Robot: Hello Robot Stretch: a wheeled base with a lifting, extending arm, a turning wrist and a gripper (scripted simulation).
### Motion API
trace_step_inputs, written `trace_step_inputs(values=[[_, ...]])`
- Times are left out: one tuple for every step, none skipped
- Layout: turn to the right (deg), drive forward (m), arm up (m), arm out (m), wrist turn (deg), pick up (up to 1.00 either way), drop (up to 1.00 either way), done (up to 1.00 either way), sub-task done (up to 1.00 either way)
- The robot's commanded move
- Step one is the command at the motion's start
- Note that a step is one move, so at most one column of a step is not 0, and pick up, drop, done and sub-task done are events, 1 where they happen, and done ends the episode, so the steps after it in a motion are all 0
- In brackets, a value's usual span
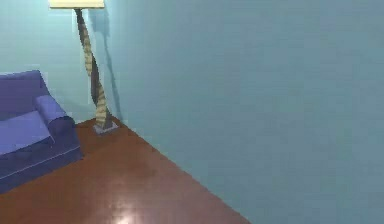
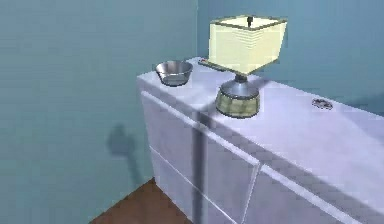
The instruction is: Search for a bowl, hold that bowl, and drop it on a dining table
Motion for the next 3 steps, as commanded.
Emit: trace_step_inputs(values=[[45.0,0.00,0.00,0.00,0.0,0.00,0.00,0.00,0.00],[3.0,0.00,0.00,0.00,0.0,0.00,0.00,0.00,0.00],[0.0,0.70,0.00,0.00,0.0,0.00,0.00,0.00,0.00]])
